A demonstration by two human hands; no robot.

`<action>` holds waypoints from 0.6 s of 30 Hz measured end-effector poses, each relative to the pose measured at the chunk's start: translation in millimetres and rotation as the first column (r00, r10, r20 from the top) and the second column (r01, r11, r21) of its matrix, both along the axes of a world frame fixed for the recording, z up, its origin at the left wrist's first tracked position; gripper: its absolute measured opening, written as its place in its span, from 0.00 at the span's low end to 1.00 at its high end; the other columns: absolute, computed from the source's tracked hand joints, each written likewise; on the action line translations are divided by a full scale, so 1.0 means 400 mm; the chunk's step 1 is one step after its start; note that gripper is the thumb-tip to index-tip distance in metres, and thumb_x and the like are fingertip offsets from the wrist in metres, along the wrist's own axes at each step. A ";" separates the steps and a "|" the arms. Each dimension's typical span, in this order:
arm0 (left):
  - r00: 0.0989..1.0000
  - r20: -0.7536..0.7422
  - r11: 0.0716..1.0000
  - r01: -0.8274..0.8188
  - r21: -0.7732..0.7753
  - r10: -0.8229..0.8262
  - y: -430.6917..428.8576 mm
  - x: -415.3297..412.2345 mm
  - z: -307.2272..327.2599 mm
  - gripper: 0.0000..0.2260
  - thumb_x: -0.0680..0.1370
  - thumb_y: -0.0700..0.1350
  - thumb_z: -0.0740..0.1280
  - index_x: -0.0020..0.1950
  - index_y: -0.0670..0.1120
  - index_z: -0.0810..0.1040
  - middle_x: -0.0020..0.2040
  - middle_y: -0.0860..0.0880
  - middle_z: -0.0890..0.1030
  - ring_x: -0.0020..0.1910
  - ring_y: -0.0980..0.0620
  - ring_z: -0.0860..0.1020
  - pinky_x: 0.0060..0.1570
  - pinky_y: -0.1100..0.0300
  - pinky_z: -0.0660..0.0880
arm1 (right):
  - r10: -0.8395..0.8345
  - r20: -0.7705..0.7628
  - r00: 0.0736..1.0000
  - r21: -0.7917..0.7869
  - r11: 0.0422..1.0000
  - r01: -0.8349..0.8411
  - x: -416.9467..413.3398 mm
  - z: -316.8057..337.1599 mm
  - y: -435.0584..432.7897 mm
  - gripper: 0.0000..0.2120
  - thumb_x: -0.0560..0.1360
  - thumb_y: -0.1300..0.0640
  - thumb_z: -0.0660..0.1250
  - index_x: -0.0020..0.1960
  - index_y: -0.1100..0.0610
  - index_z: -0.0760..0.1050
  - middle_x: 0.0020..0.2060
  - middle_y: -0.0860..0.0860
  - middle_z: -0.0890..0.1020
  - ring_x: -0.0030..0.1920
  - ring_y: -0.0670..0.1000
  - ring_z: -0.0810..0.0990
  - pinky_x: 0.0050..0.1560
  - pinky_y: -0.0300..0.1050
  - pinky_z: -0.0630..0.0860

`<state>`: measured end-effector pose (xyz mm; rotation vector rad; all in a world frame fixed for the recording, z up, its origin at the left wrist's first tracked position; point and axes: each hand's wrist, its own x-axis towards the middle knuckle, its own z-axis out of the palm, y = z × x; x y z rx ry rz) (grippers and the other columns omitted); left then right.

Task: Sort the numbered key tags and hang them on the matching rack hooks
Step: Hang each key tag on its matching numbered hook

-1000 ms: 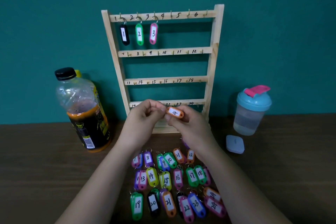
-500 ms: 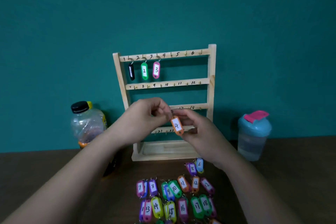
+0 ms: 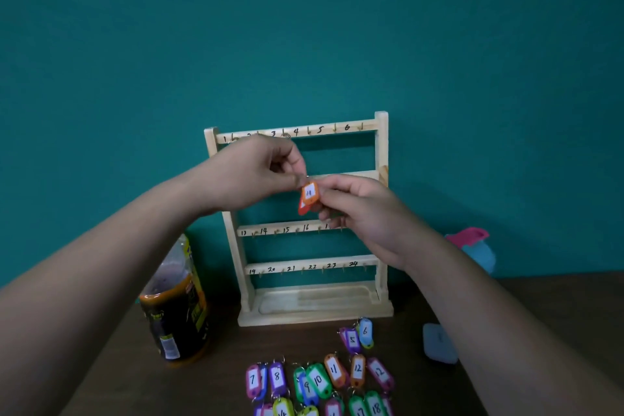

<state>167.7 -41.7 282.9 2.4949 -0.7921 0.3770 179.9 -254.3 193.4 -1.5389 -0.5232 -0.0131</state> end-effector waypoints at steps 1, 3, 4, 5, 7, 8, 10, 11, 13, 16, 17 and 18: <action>1.000 0.014 1.000 -0.004 0.023 0.004 -0.002 0.002 0.011 0.02 0.79 0.44 0.74 0.47 0.50 0.83 0.41 0.55 0.85 0.39 0.60 0.80 0.46 0.60 0.76 | 0.025 -0.030 0.999 0.032 0.999 -0.024 0.002 0.012 0.002 0.10 0.85 0.57 0.66 0.60 0.58 0.85 0.49 0.55 0.87 0.46 0.49 0.81 0.47 0.44 0.75; 0.999 0.033 0.998 -0.012 0.062 0.010 -0.006 0.005 0.030 0.02 0.79 0.44 0.74 0.47 0.51 0.83 0.41 0.55 0.86 0.40 0.58 0.81 0.47 0.56 0.78 | 0.055 -0.084 0.995 0.085 0.995 -0.048 0.005 0.034 0.008 0.13 0.85 0.54 0.67 0.61 0.61 0.83 0.48 0.52 0.85 0.45 0.47 0.80 0.46 0.44 0.73; 0.999 0.045 0.997 -0.019 0.081 0.016 -0.007 0.007 0.038 0.03 0.79 0.45 0.74 0.47 0.52 0.83 0.42 0.56 0.86 0.41 0.57 0.82 0.48 0.54 0.79 | 0.059 -0.090 0.994 0.077 0.996 -0.052 0.008 0.040 0.010 0.14 0.85 0.53 0.67 0.63 0.62 0.82 0.49 0.52 0.84 0.47 0.48 0.80 0.48 0.45 0.73; 0.998 0.058 0.995 -0.025 0.098 0.020 -0.008 0.008 0.045 0.03 0.79 0.45 0.73 0.47 0.53 0.82 0.42 0.56 0.86 0.41 0.56 0.82 0.49 0.53 0.80 | 0.058 -0.082 0.995 0.052 0.997 -0.054 0.012 0.044 0.012 0.15 0.85 0.53 0.66 0.64 0.62 0.81 0.50 0.52 0.85 0.49 0.49 0.81 0.50 0.46 0.73; 0.997 0.076 0.993 -0.029 0.115 0.020 -0.008 0.009 0.058 0.04 0.79 0.45 0.73 0.47 0.53 0.82 0.42 0.56 0.86 0.42 0.55 0.82 0.51 0.50 0.81 | 0.058 -0.057 0.997 0.015 0.998 -0.057 0.017 0.047 0.015 0.13 0.85 0.54 0.67 0.64 0.62 0.81 0.52 0.53 0.86 0.52 0.50 0.82 0.53 0.48 0.73; 0.997 0.076 0.993 -0.026 0.111 0.018 -0.008 0.010 0.063 0.04 0.79 0.45 0.73 0.47 0.53 0.82 0.42 0.56 0.86 0.43 0.54 0.83 0.52 0.48 0.81 | 0.054 -0.042 0.998 0.015 0.998 -0.053 0.019 0.050 0.016 0.11 0.85 0.56 0.67 0.63 0.61 0.81 0.52 0.53 0.87 0.52 0.50 0.82 0.53 0.47 0.73; 0.998 0.067 0.995 -0.024 0.099 0.017 -0.008 0.012 0.069 0.03 0.79 0.45 0.73 0.47 0.53 0.83 0.43 0.55 0.86 0.44 0.51 0.83 0.53 0.45 0.80 | 0.010 -0.007 1.000 0.013 1.000 -0.010 0.021 0.059 0.017 0.07 0.84 0.58 0.69 0.60 0.58 0.82 0.51 0.52 0.88 0.49 0.47 0.84 0.52 0.46 0.74; 0.998 0.063 0.995 -0.026 0.098 0.020 -0.008 0.013 0.071 0.03 0.79 0.45 0.74 0.47 0.53 0.83 0.43 0.55 0.86 0.44 0.51 0.83 0.53 0.45 0.80 | -0.034 0.024 0.999 -0.009 0.999 0.034 0.021 0.064 0.020 0.06 0.84 0.57 0.69 0.58 0.56 0.83 0.50 0.52 0.88 0.48 0.47 0.84 0.51 0.46 0.75; 0.997 0.069 0.994 -0.034 0.100 0.027 -0.009 0.015 0.074 0.03 0.79 0.45 0.73 0.47 0.53 0.83 0.43 0.55 0.86 0.44 0.51 0.83 0.52 0.46 0.81 | -0.160 0.126 0.979 -0.094 0.981 0.173 0.023 0.070 0.025 0.04 0.83 0.53 0.70 0.53 0.51 0.83 0.48 0.52 0.89 0.46 0.52 0.84 0.51 0.53 0.76; 0.994 0.096 0.996 -0.051 0.078 0.043 -0.005 0.013 0.082 0.04 0.79 0.44 0.73 0.48 0.53 0.84 0.42 0.56 0.87 0.42 0.54 0.83 0.48 0.54 0.80 | -0.275 0.234 0.932 -0.125 0.943 0.309 0.029 0.078 0.027 0.06 0.83 0.48 0.69 0.48 0.47 0.82 0.43 0.55 0.87 0.43 0.63 0.80 0.50 0.63 0.78; 0.993 0.106 0.996 -0.059 0.071 0.051 -0.002 0.012 0.085 0.04 0.79 0.43 0.73 0.48 0.52 0.84 0.42 0.56 0.87 0.42 0.55 0.83 0.47 0.56 0.79 | -0.287 0.239 0.928 -0.122 0.939 0.322 0.032 0.084 0.025 0.07 0.82 0.48 0.69 0.48 0.47 0.82 0.42 0.54 0.87 0.44 0.66 0.81 0.52 0.65 0.79; 0.992 0.113 0.995 -0.070 0.070 0.061 0.001 0.012 0.089 0.05 0.79 0.43 0.73 0.48 0.53 0.84 0.42 0.56 0.87 0.42 0.55 0.83 0.47 0.58 0.78 | -0.298 0.240 0.924 -0.131 0.933 0.335 0.032 0.093 0.022 0.07 0.82 0.48 0.69 0.47 0.47 0.83 0.41 0.52 0.88 0.47 0.67 0.83 0.54 0.67 0.80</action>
